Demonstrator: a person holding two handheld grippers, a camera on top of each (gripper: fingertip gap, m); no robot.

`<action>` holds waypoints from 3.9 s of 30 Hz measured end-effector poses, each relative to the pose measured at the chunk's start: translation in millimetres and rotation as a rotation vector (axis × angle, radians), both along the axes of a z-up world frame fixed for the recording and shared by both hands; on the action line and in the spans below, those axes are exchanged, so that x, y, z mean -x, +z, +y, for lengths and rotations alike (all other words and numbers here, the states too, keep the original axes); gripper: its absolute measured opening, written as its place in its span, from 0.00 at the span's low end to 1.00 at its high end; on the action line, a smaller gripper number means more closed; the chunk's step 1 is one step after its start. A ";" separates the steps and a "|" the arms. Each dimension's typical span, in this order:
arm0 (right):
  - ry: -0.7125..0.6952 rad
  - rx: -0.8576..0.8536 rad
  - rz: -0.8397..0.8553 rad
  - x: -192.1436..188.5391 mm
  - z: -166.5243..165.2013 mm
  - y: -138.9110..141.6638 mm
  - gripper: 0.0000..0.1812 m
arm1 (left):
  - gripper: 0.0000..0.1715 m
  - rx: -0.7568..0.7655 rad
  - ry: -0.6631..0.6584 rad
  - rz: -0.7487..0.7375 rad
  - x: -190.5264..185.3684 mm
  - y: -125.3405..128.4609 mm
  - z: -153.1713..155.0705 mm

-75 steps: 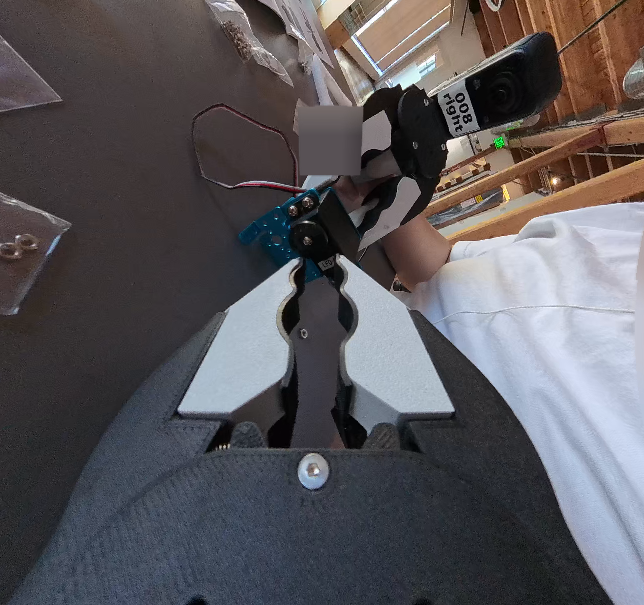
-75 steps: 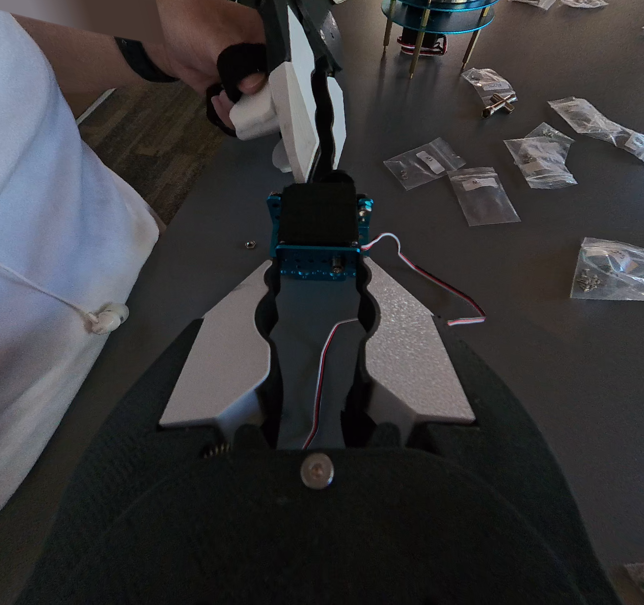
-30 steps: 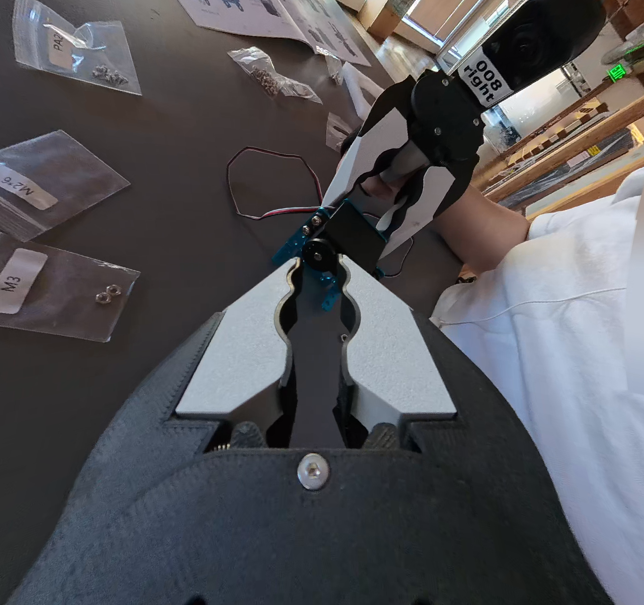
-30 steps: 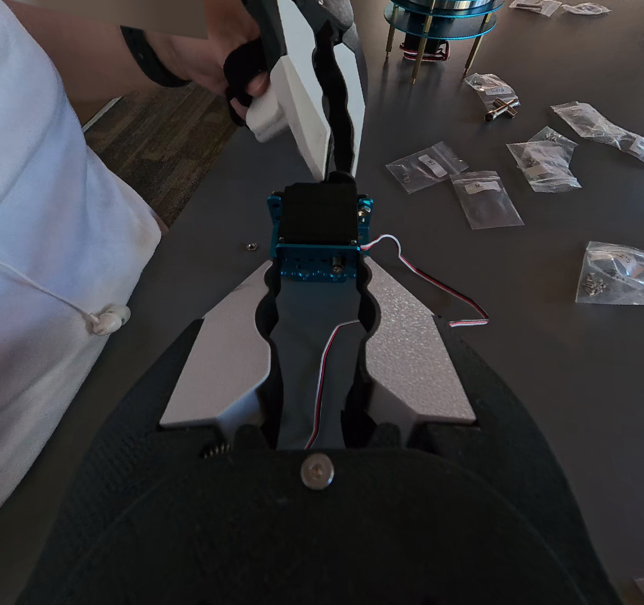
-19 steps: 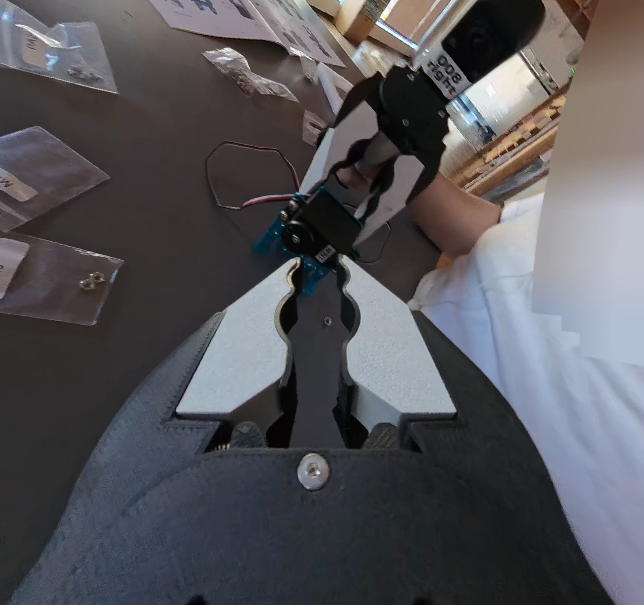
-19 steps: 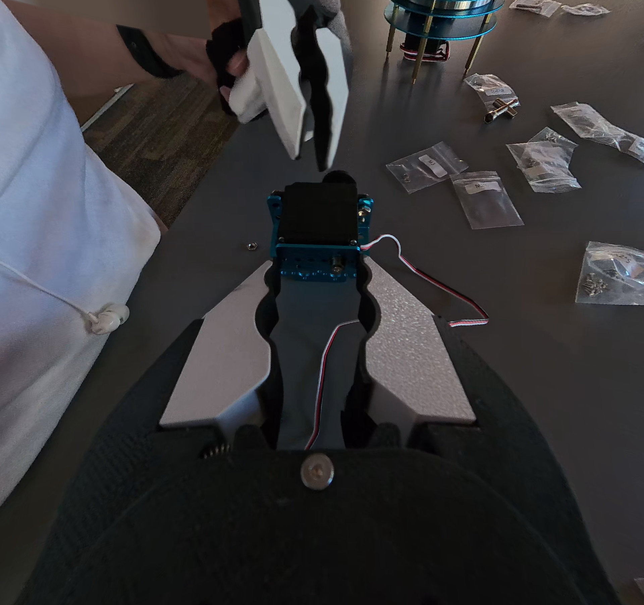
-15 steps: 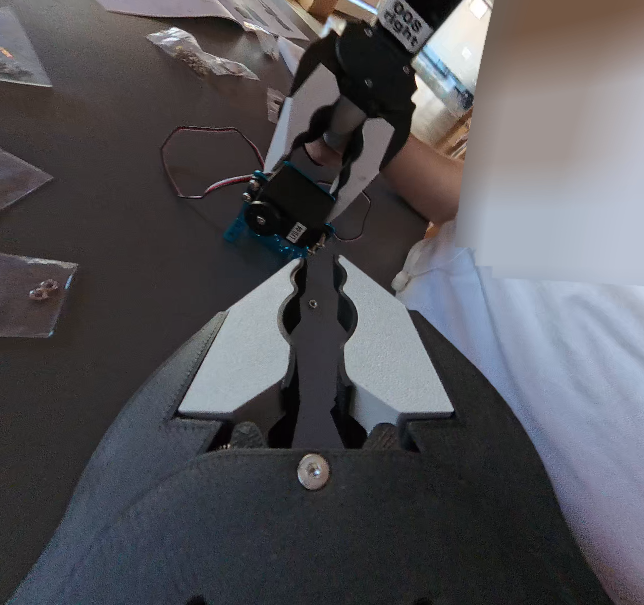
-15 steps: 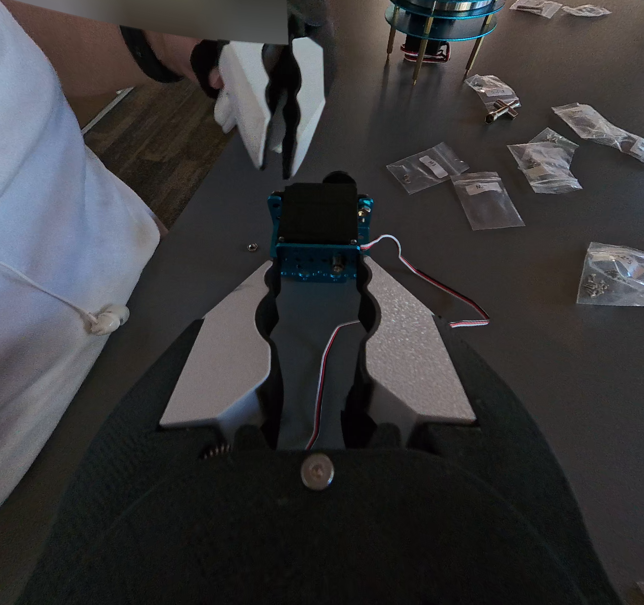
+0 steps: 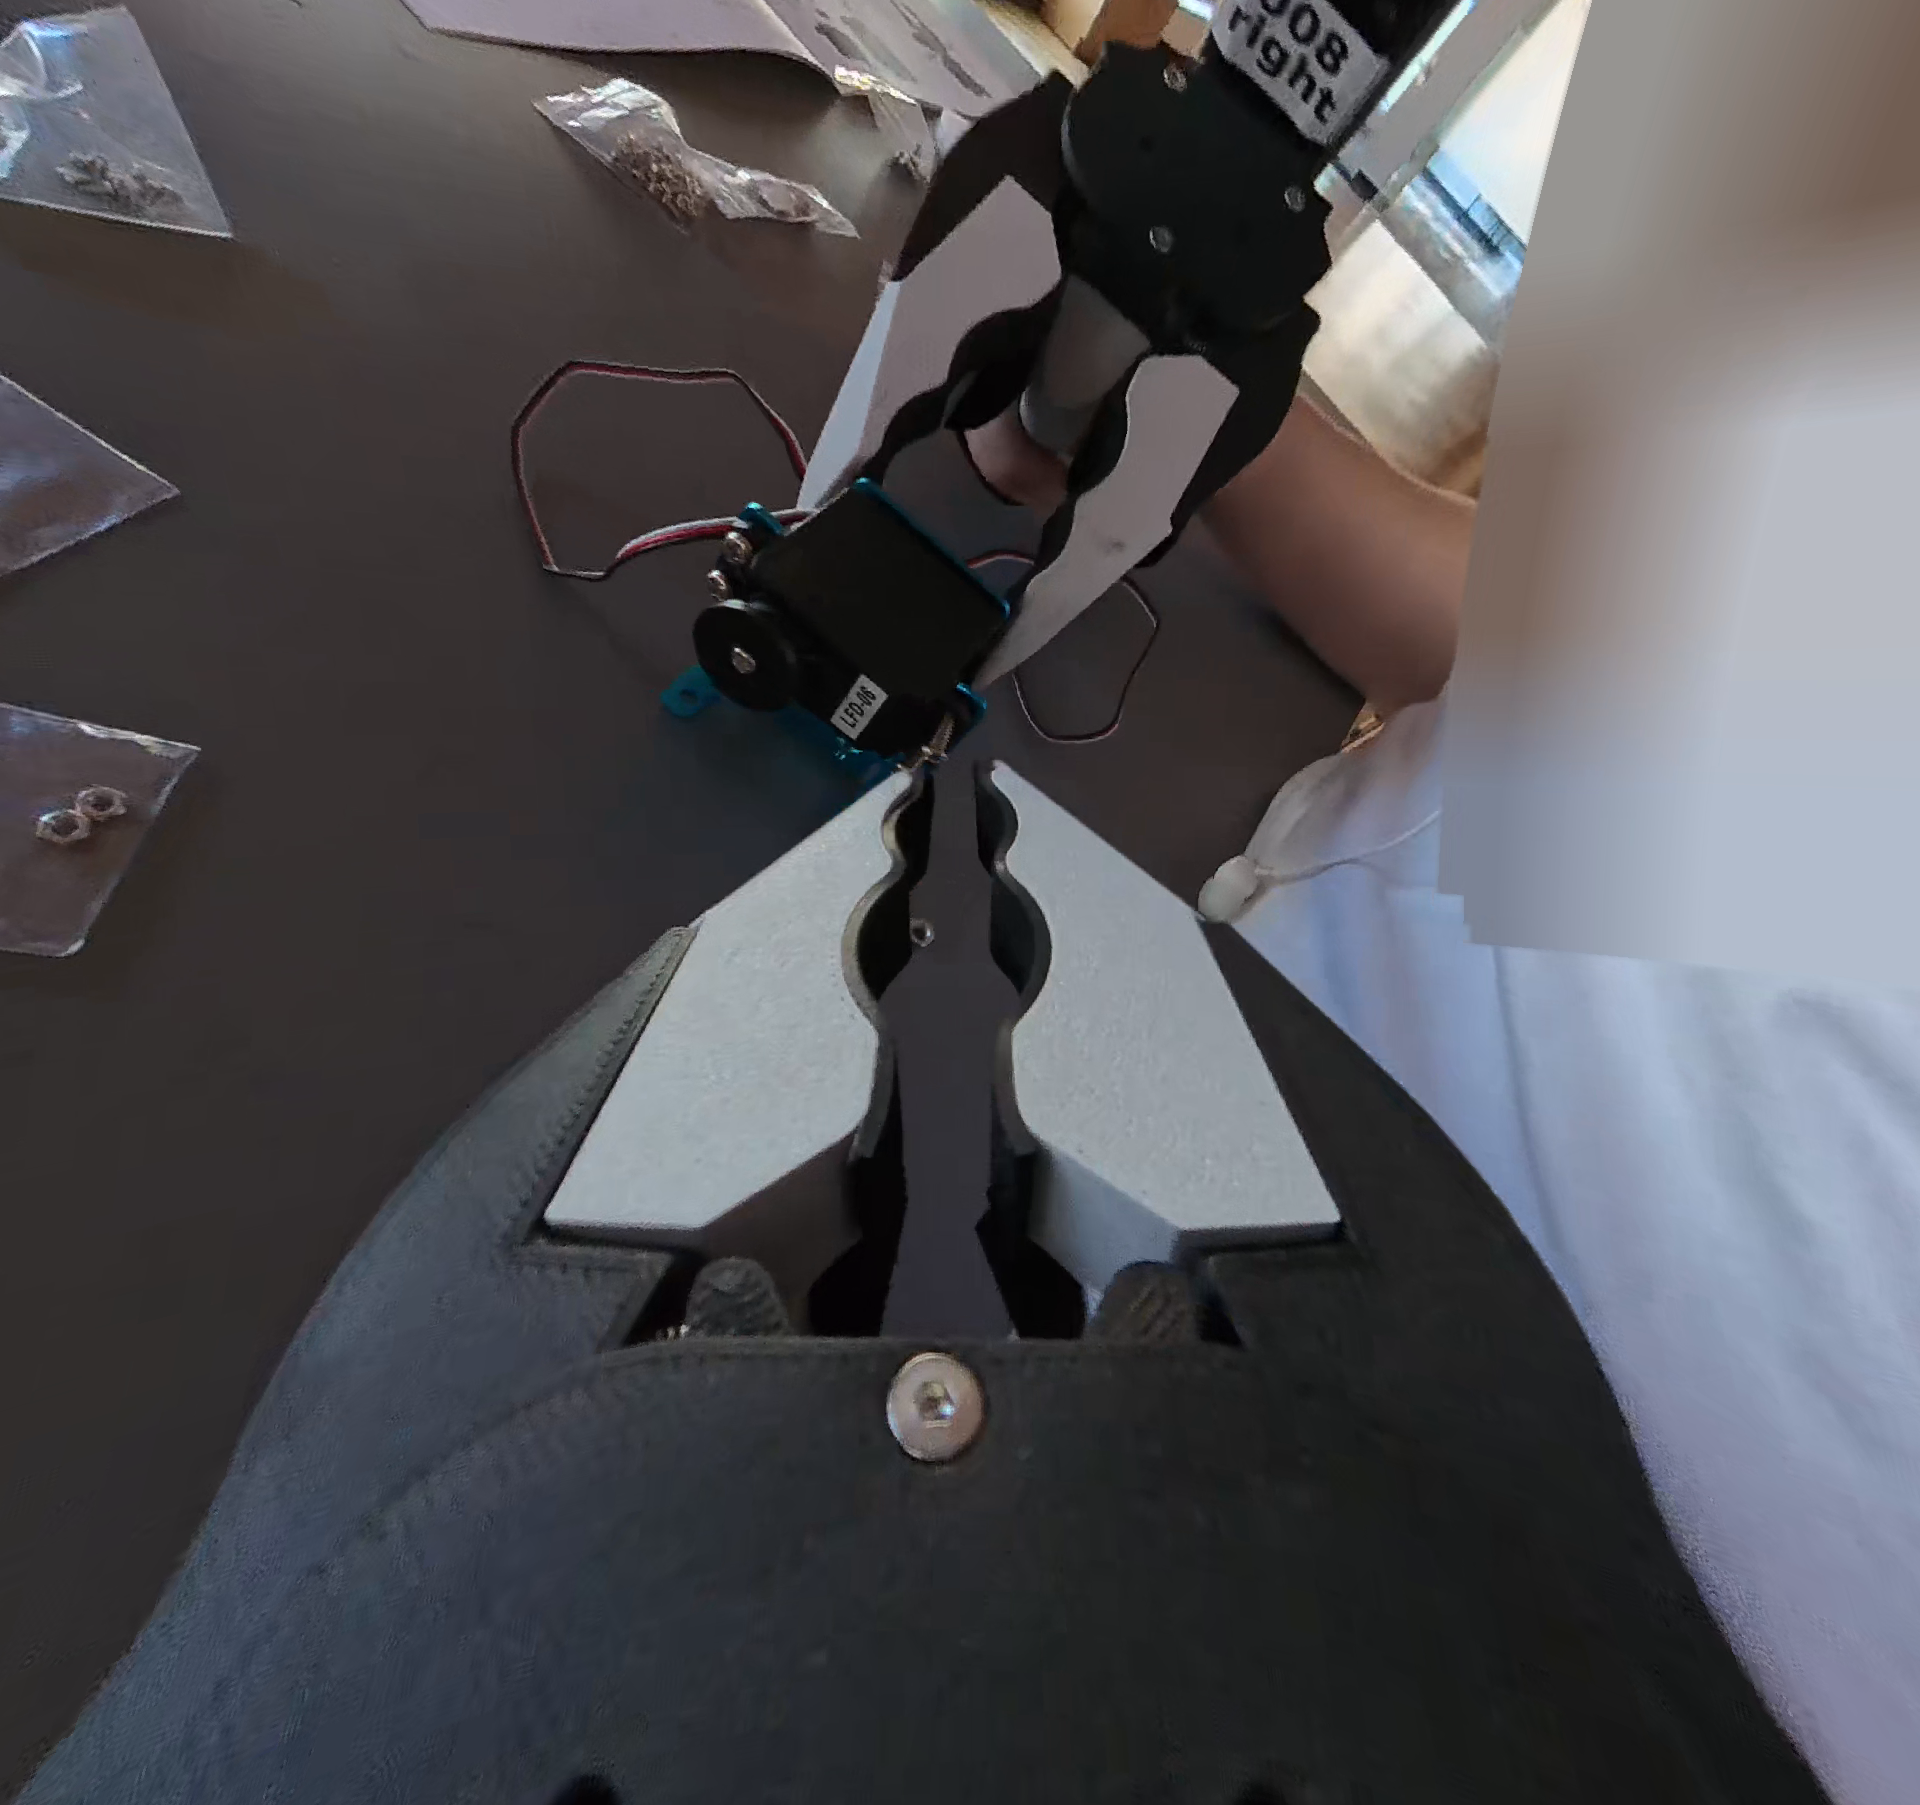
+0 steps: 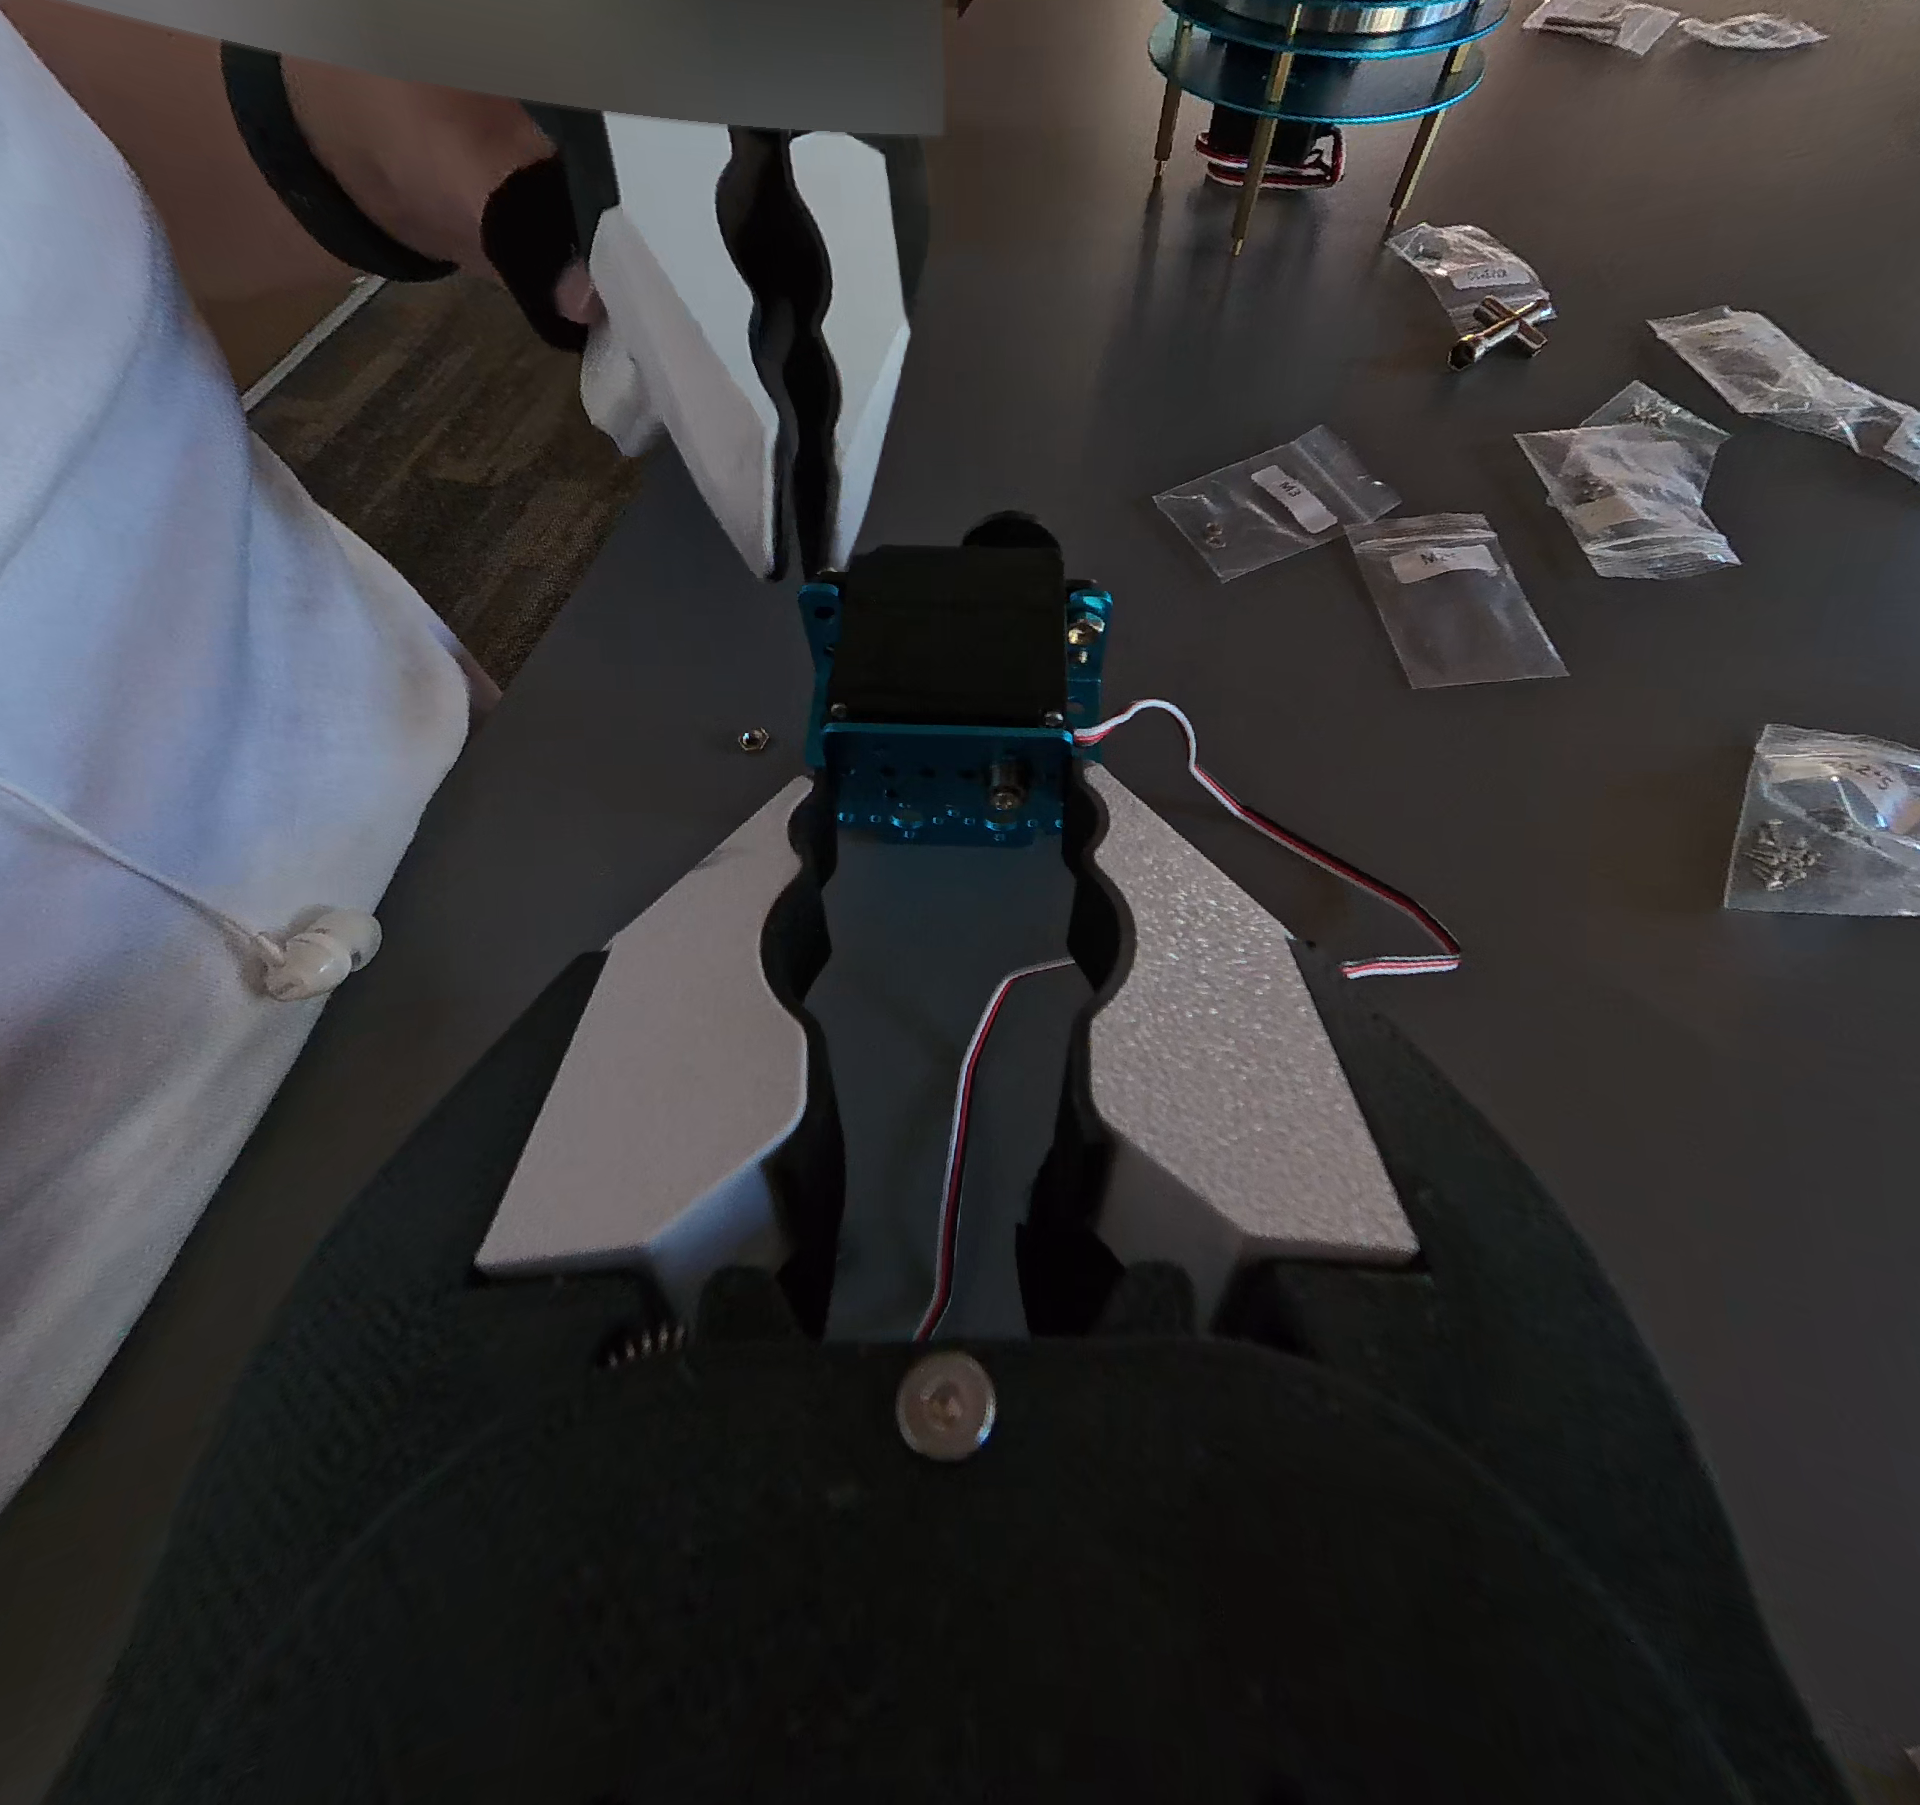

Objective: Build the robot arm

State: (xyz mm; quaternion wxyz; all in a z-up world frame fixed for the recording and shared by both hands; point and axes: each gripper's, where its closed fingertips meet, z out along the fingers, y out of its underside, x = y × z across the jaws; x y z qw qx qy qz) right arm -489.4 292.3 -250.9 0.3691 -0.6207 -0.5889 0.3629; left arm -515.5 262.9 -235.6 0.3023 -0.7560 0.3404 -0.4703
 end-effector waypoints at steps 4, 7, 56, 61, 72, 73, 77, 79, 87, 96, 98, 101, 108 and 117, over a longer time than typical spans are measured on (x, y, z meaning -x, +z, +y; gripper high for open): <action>0.002 0.000 -0.002 -0.8 -0.4 -0.4 0.24 | 0.04 0.015 0.017 -0.018 0.9 2.7 2.1; 0.002 -0.002 -0.003 -0.9 -0.6 -0.5 0.24 | 0.03 0.007 0.013 0.013 0.3 0.8 0.9; 0.008 -0.008 -0.016 -0.6 -1.8 -1.4 0.25 | 0.06 0.040 0.005 -0.058 -9.1 10.6 -2.0; 0.007 -0.009 -0.015 -0.4 -1.8 -1.4 0.25 | 0.10 0.068 0.003 -0.070 -7.3 8.5 -2.7; 0.009 -0.009 -0.012 -0.2 -1.7 -1.2 0.25 | 0.15 -0.021 0.027 0.133 -5.5 -20.5 -6.3; 0.009 -0.009 -0.011 -0.3 -1.7 -1.2 0.25 | 0.15 -0.024 0.033 0.135 -6.4 -20.6 -6.2; 0.010 -0.006 -0.011 -0.6 -1.7 -1.4 0.25 | 0.14 -0.018 0.058 0.122 -5.5 -17.4 -6.6; 0.011 -0.007 -0.011 -0.4 -1.7 -1.4 0.25 | 0.12 -0.024 0.059 0.108 -4.7 -13.4 -7.7; 0.011 -0.010 -0.016 0.2 -2.3 -1.5 0.25 | 0.13 -0.058 0.056 0.102 -10.2 -9.1 -9.6; 0.014 -0.018 -0.021 1.7 -3.8 -1.6 0.25 | 0.13 -0.102 0.081 0.184 -6.1 -13.3 -6.4; 0.014 -0.019 -0.022 1.7 -3.8 -1.8 0.25 | 0.13 -0.105 0.085 0.187 -5.5 -11.9 -6.6; 0.016 -0.018 -0.021 1.7 -3.9 -1.8 0.25 | 0.14 -0.118 0.094 0.186 -5.5 -9.1 -5.7; 0.017 -0.015 -0.022 1.3 -3.5 -2.2 0.25 | 0.15 -0.145 0.098 0.214 -7.8 -8.1 -6.9; -0.003 -0.016 -0.039 1.7 -1.9 -3.4 0.25 | 0.14 -0.187 0.133 0.266 -6.8 -8.8 -4.5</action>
